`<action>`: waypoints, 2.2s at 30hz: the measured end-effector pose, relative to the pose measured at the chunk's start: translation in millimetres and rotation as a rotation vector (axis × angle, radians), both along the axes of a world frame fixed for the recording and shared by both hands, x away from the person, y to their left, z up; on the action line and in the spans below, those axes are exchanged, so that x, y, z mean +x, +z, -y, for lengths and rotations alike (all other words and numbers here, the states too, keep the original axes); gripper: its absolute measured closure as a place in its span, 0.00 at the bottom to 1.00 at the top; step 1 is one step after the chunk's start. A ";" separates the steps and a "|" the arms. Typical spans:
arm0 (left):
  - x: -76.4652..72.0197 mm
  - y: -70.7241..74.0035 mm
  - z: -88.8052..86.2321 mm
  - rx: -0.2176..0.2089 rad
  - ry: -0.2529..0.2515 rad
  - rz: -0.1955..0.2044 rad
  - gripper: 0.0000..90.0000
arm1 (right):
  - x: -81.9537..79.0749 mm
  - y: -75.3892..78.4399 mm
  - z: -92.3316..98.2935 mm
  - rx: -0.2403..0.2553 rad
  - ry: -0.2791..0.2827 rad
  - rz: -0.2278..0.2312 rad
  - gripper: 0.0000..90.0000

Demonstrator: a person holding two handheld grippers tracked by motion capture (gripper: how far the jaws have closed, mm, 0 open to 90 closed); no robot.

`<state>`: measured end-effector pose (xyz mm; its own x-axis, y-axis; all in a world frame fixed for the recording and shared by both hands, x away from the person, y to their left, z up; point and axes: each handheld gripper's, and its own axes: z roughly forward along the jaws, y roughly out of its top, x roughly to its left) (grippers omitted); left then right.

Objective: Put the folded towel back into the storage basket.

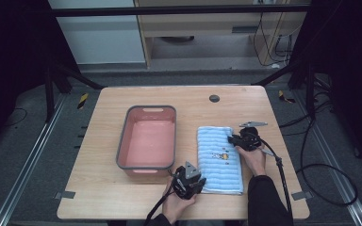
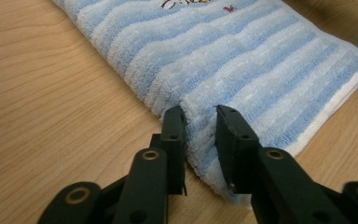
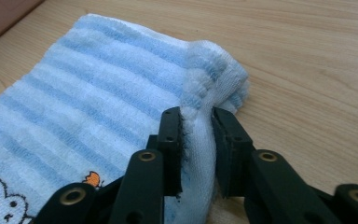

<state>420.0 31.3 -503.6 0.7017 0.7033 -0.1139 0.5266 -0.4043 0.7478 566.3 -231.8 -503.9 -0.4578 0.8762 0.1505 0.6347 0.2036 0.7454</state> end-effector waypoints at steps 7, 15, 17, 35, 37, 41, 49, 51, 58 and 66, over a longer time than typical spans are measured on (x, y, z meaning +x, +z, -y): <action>-0.9 0.8 0.5 -0.005 0.004 0.011 0.95 | -1.5 2.2 -0.7 0.001 0.003 -0.004 0.90; -4.0 6.7 -3.7 -0.034 -0.012 0.031 0.96 | -6.5 12.5 0.9 0.015 0.012 0.019 0.91; -4.9 10.6 -5.4 -0.042 -0.020 0.045 0.96 | -10.1 19.9 0.4 0.022 0.019 0.039 0.91; -14.5 46.2 -15.4 -0.091 -0.059 0.121 0.96 | -29.6 58.0 9.4 0.082 0.007 0.115 0.92; -14.4 49.9 -16.6 -0.096 -0.067 0.135 0.96 | -31.6 63.3 8.2 0.088 0.012 0.131 0.92; -16.8 61.3 -21.6 -0.103 -0.072 0.148 0.96 | -35.8 75.0 2.9 0.089 0.019 0.166 0.92; -18.0 73.0 -28.0 -0.100 -0.065 0.175 0.96 | -39.5 87.2 -0.7 0.091 0.016 0.188 0.92; -18.4 75.8 -28.8 -0.101 -0.067 0.179 0.96 | -41.5 93.1 -1.5 0.094 0.015 0.204 0.92; -20.9 91.9 -34.5 -0.110 -0.072 0.210 0.96 | -47.0 107.8 -7.4 0.094 0.014 0.243 0.92; -21.8 110.9 -46.3 -0.115 -0.055 0.254 0.96 | -47.4 129.1 -20.4 0.115 0.021 0.274 0.92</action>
